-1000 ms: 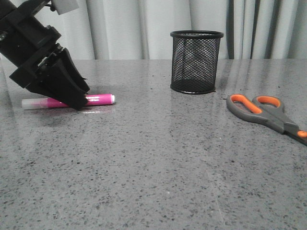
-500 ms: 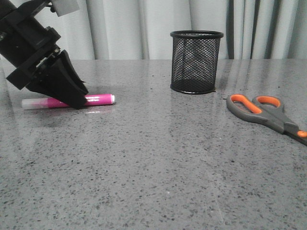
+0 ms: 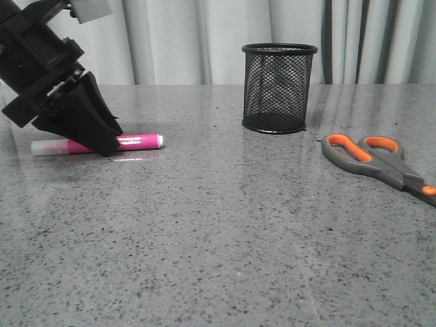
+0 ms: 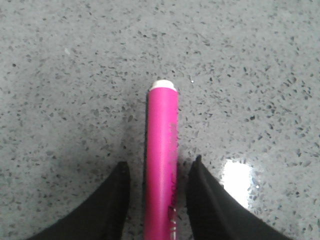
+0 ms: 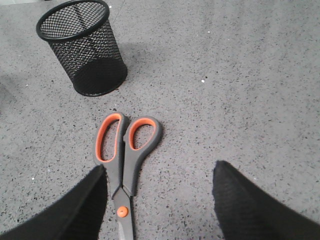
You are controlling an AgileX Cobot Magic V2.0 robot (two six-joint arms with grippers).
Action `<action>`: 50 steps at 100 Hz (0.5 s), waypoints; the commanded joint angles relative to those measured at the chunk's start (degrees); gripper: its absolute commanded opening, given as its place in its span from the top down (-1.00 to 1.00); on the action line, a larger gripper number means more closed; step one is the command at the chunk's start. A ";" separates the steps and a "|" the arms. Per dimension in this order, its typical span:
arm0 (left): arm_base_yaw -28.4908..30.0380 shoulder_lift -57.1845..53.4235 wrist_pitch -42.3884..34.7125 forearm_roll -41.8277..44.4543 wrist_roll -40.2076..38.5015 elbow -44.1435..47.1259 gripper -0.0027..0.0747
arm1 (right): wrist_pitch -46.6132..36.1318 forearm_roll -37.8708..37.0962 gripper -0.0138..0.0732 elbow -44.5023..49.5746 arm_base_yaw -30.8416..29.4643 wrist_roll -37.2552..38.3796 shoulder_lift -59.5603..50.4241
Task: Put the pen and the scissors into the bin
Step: 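Lower the left gripper over the pink marker and close on it, then lift the marker and carry it above the black mesh holder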
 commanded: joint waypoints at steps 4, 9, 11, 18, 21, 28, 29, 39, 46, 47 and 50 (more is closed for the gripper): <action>-0.49 -2.31 1.67 0.07 0.11 -1.28 0.41 | -3.86 0.31 -0.27 -2.13 -0.07 -0.55 0.51; -0.49 -2.31 1.67 0.50 -0.35 -1.28 0.54 | -3.86 0.31 -0.27 -2.13 -0.07 -0.55 0.51; -0.49 -2.31 1.76 0.63 -0.35 -1.28 0.58 | -3.86 0.31 -0.27 -2.13 -0.07 -0.55 0.51; -0.49 -2.31 1.76 1.11 -1.36 -1.28 0.80 | -3.86 0.31 -0.27 -2.13 -0.07 -0.55 0.51; -0.49 -2.31 1.62 1.15 -1.75 -1.28 0.91 | -3.86 0.31 -0.27 -2.13 -0.07 -0.55 0.51; -0.49 -2.31 1.62 1.15 -1.76 -1.43 0.98 | -3.86 0.31 -0.27 -2.13 -0.07 -0.55 0.51; -0.49 -2.31 1.73 1.15 -1.89 -1.55 0.98 | -3.86 0.31 -0.27 -2.13 -0.07 -0.55 0.51; -0.49 -2.55 3.23 0.56 -5.42 -4.17 0.98 | -3.86 0.31 -0.27 -2.13 -0.07 -0.55 0.51; -0.49 -2.92 5.73 -0.37 -7.45 -7.21 0.98 | -3.86 0.31 -0.27 -2.13 -0.07 -0.55 0.51; -0.49 -2.95 6.19 -0.56 -7.65 -7.53 0.98 | -3.86 0.31 -0.27 -2.13 -0.07 -0.55 0.51; -0.49 -3.23 7.09 -1.62 -8.21 -8.79 0.98 | -3.86 0.31 -0.27 -2.13 -0.07 -0.55 0.51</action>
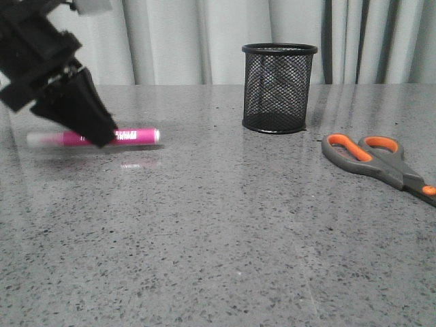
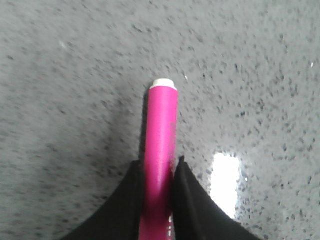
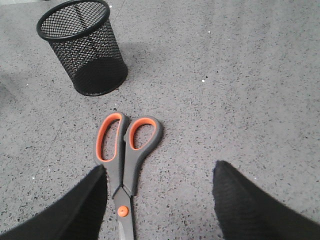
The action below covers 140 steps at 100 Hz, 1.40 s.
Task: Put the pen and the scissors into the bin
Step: 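Lift the marker and carry it above the black mesh holder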
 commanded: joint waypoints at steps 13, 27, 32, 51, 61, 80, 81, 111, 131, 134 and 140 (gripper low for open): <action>-0.49 -5.06 5.21 -15.79 -3.61 -9.41 0.98 | -3.86 0.31 -0.27 -2.13 -0.07 -0.55 0.51; -1.56 -5.94 2.16 -34.39 -3.61 -11.25 0.98 | -3.86 0.31 -0.27 -2.13 -0.07 -0.55 0.51; -2.99 -5.94 -1.48 -38.89 -3.47 -11.26 0.98 | -3.86 0.31 -0.27 -2.13 -0.07 -0.55 0.51; -12.03 -3.63 -15.52 -50.73 1.49 -11.26 0.98 | -3.86 0.31 -0.27 -2.13 -0.07 -0.55 0.51; -15.91 -1.44 -20.18 -60.34 8.78 -11.36 0.98 | -3.86 0.31 -0.27 -2.13 -0.07 -0.55 0.51; -19.71 4.63 -23.10 -67.32 13.34 -14.39 0.98 | -3.78 0.31 -0.27 -2.13 -0.07 -0.55 0.51; -19.84 4.84 -23.08 -67.32 13.34 -14.62 0.98 | -3.78 0.31 -0.27 -2.13 -0.07 -0.55 0.51; -21.79 12.41 -25.10 -67.32 13.79 -23.28 0.98 | -3.78 0.31 -0.27 -2.13 -0.07 -0.55 0.51; -21.65 14.67 -25.12 -66.95 13.79 -23.38 0.98 | -3.78 0.31 -0.27 -2.13 -0.07 -0.55 0.51; -21.65 14.93 -24.98 -66.81 13.79 -23.38 0.98 | -3.78 0.31 -0.27 -2.13 -0.07 -0.55 0.51; -21.65 15.17 -24.84 -66.49 13.79 -23.38 0.97 | -3.78 0.31 -0.27 -2.13 -0.07 -0.55 0.51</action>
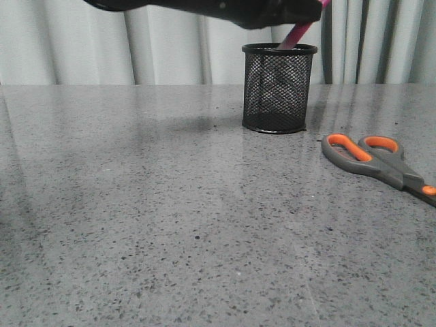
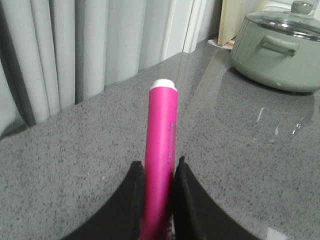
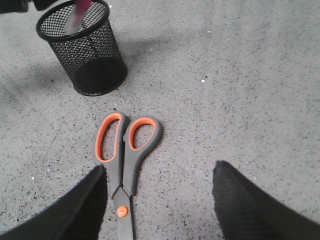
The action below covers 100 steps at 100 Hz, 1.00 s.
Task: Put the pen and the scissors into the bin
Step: 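Lift the marker and carry it above the black mesh holder, then lower the marker into the holder, open and withdraw the left gripper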
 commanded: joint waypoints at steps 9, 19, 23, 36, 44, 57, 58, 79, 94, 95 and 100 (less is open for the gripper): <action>-0.31 -2.90 2.20 -2.91 0.24 -2.10 0.92 | -3.64 0.31 -0.27 -2.13 -0.07 -0.42 0.51; -0.31 -2.90 2.20 -2.90 0.24 -2.10 0.66 | -3.64 0.22 -0.27 -2.13 -0.07 -0.42 0.51; -0.17 -2.90 2.20 -2.90 0.24 -2.10 0.50 | -3.64 0.08 -0.27 -2.13 -0.07 -0.52 0.51; 0.08 -2.90 1.99 -3.71 0.14 -2.10 -0.05 | -3.64 0.08 -0.27 -2.13 -0.07 -0.51 0.51; 0.44 -2.90 2.11 -3.84 -0.96 -2.30 -0.19 | -3.64 0.08 -0.27 -2.13 -0.07 -0.51 0.51; 1.75 -4.49 3.78 -3.84 -1.10 -2.39 -0.17 | -3.76 -0.01 -0.27 -2.13 -0.07 -0.51 0.51; 1.73 -4.61 4.03 -3.84 -1.10 -2.39 -0.16 | -3.87 -0.01 -0.27 -2.13 -0.07 -0.51 0.51; 5.08 -10.30 5.72 1.60 -4.21 -2.39 0.27 | -5.00 -0.01 -0.27 -2.13 -0.07 -0.51 0.51; 7.94 -15.74 6.73 11.85 -8.79 -2.39 0.92 | -5.98 -0.01 -0.27 -2.13 -0.07 -0.51 0.51; 8.06 -16.31 6.94 13.04 -9.43 -2.39 0.99 | -6.17 0.13 -0.27 -2.13 -0.07 -0.51 0.51; 8.90 -18.31 6.91 17.21 -11.76 -2.39 0.98 | -6.42 0.82 -0.27 -2.13 -0.07 -0.51 0.51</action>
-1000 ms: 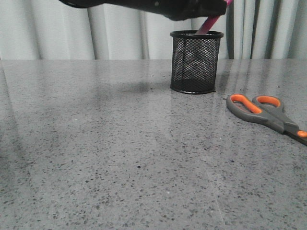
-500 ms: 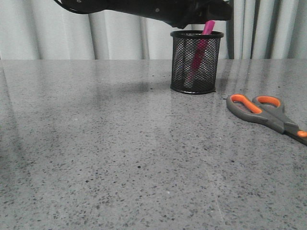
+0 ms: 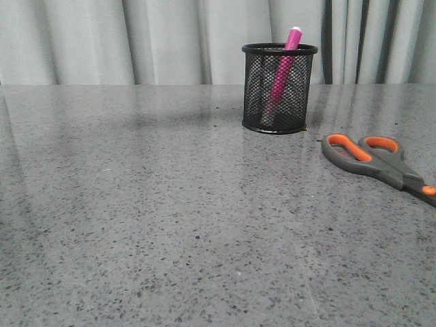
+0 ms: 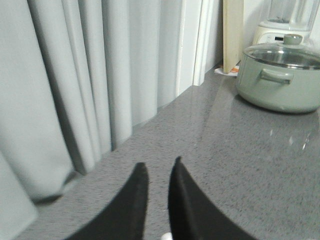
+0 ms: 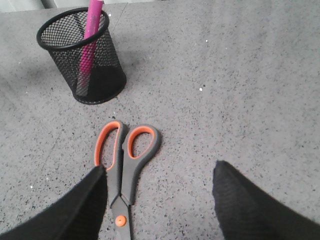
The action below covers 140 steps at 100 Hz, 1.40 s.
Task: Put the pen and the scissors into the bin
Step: 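Lower the marker into the holder, open and withdraw the left gripper, then move the right gripper down over the scissors' handle rings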
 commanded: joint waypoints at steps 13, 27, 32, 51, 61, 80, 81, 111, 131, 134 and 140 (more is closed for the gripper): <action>3.26 -11.61 2.01 18.61 -14.78 -2.03 0.98 | -5.74 2.25 -0.27 -2.13 -0.07 -0.51 0.51; 5.49 -17.23 1.17 31.71 -23.83 0.68 0.98 | -5.98 5.06 -0.27 -2.13 -0.07 -0.51 0.51; 6.73 -19.88 -0.57 32.17 -24.12 3.64 0.98 | -5.87 6.14 -0.27 -2.13 -0.07 -0.51 0.51; 16.08 -30.94 -3.03 23.43 -24.12 20.06 0.98 | -1.82 6.49 -0.27 -3.82 -0.07 -3.77 0.99; 22.68 -36.35 -2.78 19.03 -23.18 29.84 0.98 | 3.52 6.49 -0.27 -7.20 -0.07 -8.68 3.57; 33.28 -46.93 -1.50 14.86 -20.79 42.90 0.98 | 13.20 6.49 -0.27 -13.22 -0.07 -12.90 13.03; 33.48 -47.67 -1.61 14.73 -20.79 43.28 0.98 | 13.93 6.49 -0.27 -13.42 -0.07 -12.90 13.43; 33.48 -54.76 -4.15 12.31 -18.08 50.83 0.98 | 25.83 6.49 -0.26 -24.48 2.81 -12.73 30.94; 33.48 -55.04 -3.80 9.88 -18.08 50.92 0.98 | 26.50 -0.72 -0.09 -30.19 9.06 -7.67 36.96; 33.48 -55.04 -3.46 9.88 -18.08 50.92 0.98 | 26.53 -3.01 -0.07 -30.70 9.95 -6.33 37.69; 33.48 -55.04 -3.12 9.88 -18.08 50.92 0.98 | 26.63 -6.99 -0.07 -31.26 11.93 -3.68 38.69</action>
